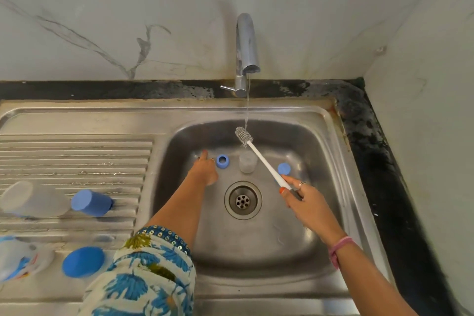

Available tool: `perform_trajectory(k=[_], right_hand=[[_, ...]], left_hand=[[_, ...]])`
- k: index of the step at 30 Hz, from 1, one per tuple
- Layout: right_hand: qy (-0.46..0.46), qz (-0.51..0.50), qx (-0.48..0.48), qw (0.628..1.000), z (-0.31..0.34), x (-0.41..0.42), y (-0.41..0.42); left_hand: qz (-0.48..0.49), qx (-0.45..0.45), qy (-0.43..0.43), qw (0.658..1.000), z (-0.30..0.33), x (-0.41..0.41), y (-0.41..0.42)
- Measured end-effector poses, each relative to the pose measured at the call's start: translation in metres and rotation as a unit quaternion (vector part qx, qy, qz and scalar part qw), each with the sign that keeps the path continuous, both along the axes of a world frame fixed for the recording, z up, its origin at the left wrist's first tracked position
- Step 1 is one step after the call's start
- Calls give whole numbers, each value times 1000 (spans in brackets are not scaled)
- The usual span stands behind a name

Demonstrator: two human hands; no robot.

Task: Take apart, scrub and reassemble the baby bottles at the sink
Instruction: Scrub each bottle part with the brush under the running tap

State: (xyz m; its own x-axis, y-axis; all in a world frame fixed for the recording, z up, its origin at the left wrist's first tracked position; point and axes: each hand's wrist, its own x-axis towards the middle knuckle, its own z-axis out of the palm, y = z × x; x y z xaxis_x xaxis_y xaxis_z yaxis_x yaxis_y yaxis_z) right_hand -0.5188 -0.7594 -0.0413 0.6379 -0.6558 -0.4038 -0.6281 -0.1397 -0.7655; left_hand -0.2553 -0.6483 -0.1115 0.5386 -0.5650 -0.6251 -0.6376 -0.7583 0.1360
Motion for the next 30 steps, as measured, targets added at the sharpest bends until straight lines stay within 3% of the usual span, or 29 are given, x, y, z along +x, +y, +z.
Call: perform_trajectory(k=[5, 8, 11, 14, 16, 18, 20, 21, 23, 26, 30], right_hand=[[2, 7, 3, 1000, -9, 0, -1], [3, 4, 2, 1000, -13, 1, -3], [-2, 6, -1, 1000, -13, 0, -5], [-9, 10, -7, 1000, -10, -2, -8], [-11, 8, -8, 1000, -8, -5, -9], [-24, 2, -8, 1000, -4, -10, -10], [-39, -5, -11, 999, 2, -17, -11], [-47, -7, -15, 999, 6, -21, -10], [-53, -6, -23, 998, 15, -29, -10], [-53, 12, -44, 998, 23, -40, -10], [-38, 45, -94, 994, 30, -54, -10]], left_hand=[[24, 20, 7, 999, -17, 7, -8], [-11, 24, -16, 1000, -24, 8, -8], [14, -37, -55, 998, -25, 13, -5], [147, -165, -54, 974, -18, 17, -6], [306, -280, -1, 910, -7, 14, -8], [464, -399, 125, 781, 11, 7, -10], [537, -455, 292, 648, 29, 0, -18], [548, -460, 356, 602, 39, -3, -22], [542, -456, 438, 553, 53, -9, -31], [542, -469, 475, 510, 66, -19, -46], [542, -477, 478, 501, 83, -29, -56]])
